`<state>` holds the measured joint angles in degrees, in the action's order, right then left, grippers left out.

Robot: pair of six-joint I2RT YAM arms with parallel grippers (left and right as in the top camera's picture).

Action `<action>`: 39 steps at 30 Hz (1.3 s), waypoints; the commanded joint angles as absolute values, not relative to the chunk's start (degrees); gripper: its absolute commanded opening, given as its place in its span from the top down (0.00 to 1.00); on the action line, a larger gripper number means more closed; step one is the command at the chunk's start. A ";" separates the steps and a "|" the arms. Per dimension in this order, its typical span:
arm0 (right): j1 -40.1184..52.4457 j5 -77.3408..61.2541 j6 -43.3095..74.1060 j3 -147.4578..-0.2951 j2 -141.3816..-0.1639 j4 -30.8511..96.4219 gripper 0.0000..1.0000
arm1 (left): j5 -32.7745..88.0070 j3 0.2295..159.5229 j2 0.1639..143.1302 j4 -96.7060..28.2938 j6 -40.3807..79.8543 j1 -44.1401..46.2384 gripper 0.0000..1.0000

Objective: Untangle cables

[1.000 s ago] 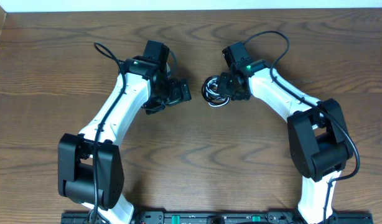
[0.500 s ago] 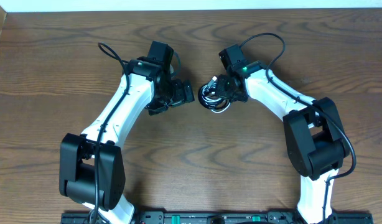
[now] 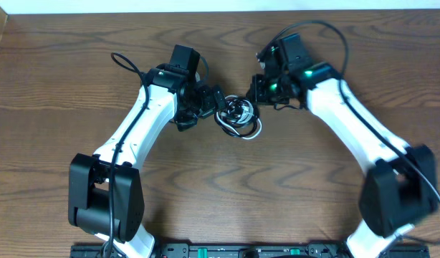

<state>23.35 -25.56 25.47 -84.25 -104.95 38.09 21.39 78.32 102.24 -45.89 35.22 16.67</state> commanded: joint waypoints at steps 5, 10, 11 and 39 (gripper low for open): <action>23.18 -31.79 22.87 -84.71 -100.38 36.14 0.97 | 23.14 78.06 102.76 -45.80 38.26 17.10 0.02; 21.78 -10.20 27.86 -84.62 -100.55 41.89 0.77 | 22.35 77.97 102.76 -46.39 38.24 17.12 0.02; 21.78 -6.94 28.71 -84.62 -100.79 42.87 0.77 | 21.76 77.87 102.76 -46.39 38.26 17.12 0.02; 20.34 -17.12 26.04 -84.97 -116.40 38.76 0.78 | 19.97 77.34 102.76 -46.13 38.24 17.12 0.02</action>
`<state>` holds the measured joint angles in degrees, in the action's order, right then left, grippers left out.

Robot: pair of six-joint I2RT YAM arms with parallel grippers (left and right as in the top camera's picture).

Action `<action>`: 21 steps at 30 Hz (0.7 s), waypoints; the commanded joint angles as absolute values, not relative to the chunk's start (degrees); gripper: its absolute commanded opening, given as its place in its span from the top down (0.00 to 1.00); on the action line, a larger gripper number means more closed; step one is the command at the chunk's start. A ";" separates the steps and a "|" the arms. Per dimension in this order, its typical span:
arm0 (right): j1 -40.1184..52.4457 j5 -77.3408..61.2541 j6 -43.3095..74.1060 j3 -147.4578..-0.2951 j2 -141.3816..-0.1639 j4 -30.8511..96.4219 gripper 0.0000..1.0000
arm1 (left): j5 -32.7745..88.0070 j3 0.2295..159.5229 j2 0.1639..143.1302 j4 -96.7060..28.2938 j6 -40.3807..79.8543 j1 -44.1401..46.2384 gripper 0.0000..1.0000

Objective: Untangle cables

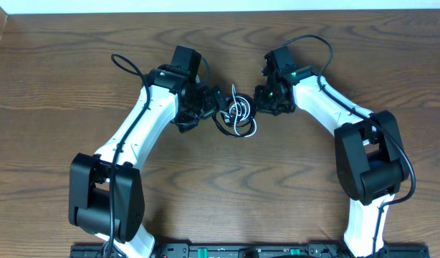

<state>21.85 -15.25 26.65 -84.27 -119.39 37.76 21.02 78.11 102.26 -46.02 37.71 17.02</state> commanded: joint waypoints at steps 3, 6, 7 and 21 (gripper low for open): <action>18.72 -21.65 24.32 -84.97 -113.32 39.53 0.76 | 17.06 77.34 102.76 -46.11 38.24 17.12 0.02; 19.51 -21.65 21.15 -84.93 -112.75 38.26 0.61 | 16.84 77.34 102.76 -45.43 38.26 17.12 0.02; 19.97 -20.25 21.17 -84.88 -113.25 37.93 0.61 | 16.84 77.34 102.76 -45.25 38.26 17.12 0.02; 27.24 -3.20 27.22 -84.75 -117.45 35.75 0.75 | 16.86 77.23 102.76 -46.11 38.28 17.12 0.02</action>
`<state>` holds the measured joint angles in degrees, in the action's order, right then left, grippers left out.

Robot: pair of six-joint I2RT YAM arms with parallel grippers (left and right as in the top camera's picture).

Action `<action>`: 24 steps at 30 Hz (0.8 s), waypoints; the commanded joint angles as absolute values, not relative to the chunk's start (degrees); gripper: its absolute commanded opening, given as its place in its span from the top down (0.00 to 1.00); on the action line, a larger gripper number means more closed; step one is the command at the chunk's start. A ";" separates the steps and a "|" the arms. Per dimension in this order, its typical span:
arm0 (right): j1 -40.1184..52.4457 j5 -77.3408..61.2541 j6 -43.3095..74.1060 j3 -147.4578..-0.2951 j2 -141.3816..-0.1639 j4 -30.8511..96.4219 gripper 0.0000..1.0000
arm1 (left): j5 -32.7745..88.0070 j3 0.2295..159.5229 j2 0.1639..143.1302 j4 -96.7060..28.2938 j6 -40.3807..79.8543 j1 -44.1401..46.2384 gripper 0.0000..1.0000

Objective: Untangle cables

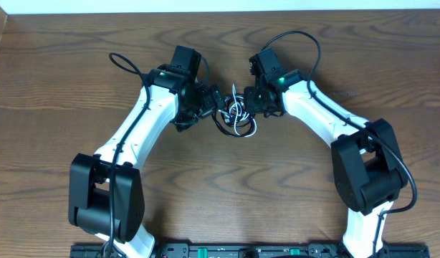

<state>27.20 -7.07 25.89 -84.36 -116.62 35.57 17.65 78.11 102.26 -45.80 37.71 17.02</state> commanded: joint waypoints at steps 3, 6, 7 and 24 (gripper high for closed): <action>27.20 -3.11 27.20 -84.53 -117.73 35.75 0.75 | 16.86 77.12 102.76 -46.44 38.26 17.12 0.02; 27.42 -3.16 27.22 -84.53 -118.78 35.27 0.75 | 16.86 77.12 102.76 -46.44 38.28 17.12 0.02; 27.55 -3.16 27.22 -84.53 -119.33 34.89 0.75 | 16.86 77.12 102.76 -46.44 38.26 17.12 0.02; 25.58 -13.23 27.33 -85.97 -120.27 34.24 0.99 | 16.86 77.12 102.76 -46.39 38.26 17.12 0.02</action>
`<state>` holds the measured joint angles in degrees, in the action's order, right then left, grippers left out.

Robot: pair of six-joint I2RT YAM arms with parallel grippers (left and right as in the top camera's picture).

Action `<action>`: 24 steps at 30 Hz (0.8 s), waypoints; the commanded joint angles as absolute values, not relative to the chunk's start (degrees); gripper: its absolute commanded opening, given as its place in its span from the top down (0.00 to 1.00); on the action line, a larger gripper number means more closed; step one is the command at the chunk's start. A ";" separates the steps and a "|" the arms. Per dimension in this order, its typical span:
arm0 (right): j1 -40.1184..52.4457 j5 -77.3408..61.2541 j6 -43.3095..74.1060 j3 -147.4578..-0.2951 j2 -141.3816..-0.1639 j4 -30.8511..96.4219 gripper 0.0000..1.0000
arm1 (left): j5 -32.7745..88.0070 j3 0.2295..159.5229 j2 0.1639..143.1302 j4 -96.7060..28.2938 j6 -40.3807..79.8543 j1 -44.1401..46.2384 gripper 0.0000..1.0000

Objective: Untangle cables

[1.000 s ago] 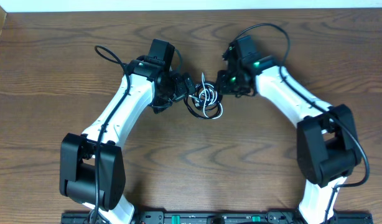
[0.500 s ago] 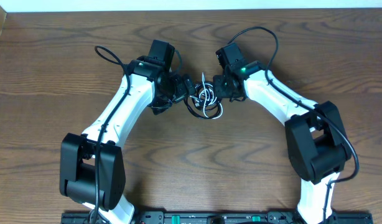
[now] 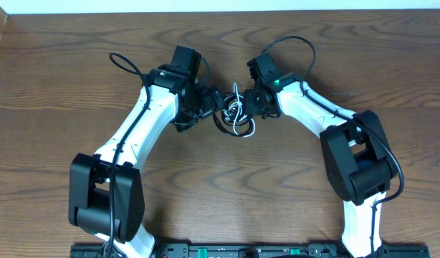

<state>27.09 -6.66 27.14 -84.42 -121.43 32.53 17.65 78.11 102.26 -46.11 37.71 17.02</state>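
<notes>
A small tangle of black and white cables (image 3: 236, 116) lies on the wooden table between my two arms in the overhead view. A white loop (image 3: 234, 92) sticks up from its top. My left gripper (image 3: 217, 102) sits at the tangle's left edge, shut on a black strand. My right gripper (image 3: 250, 104) presses against the tangle's right side. Its fingers are hidden under the wrist, so their state does not show.
Each arm trails its own black supply cable, one looping at the left (image 3: 123, 63) and one arching at the right (image 3: 292, 44). The arm bases (image 3: 105, 201) stand near the front edge. A pale wall strip runs along the table's far edge.
My right gripper has shifted slightly left and closer to the tangle, its arm folding further inward. The left arm and the tangle look unchanged.
At first the tangle lay flatter, with the right gripper up and to its right and the left gripper at its left edge. Then the right arm swung inward and a white loop stood up. The right gripper has since closed in on the tangle; the left stayed put.
</notes>
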 commanded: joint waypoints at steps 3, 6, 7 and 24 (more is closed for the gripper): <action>22.96 -26.13 23.99 -86.61 -114.98 36.25 0.99 | 16.86 77.12 102.76 -46.37 38.24 17.12 0.02; 21.23 -39.92 20.45 -86.61 -109.38 37.39 0.99 | 17.98 77.12 102.78 -46.39 38.22 17.26 0.02; 20.93 -42.96 20.43 -86.61 -107.20 38.04 0.99 | 18.85 77.12 102.76 -46.39 38.20 17.41 0.02; 20.82 -7.55 27.42 -86.26 -99.85 48.36 0.88 | 14.02 77.12 102.76 -47.68 38.22 21.63 0.02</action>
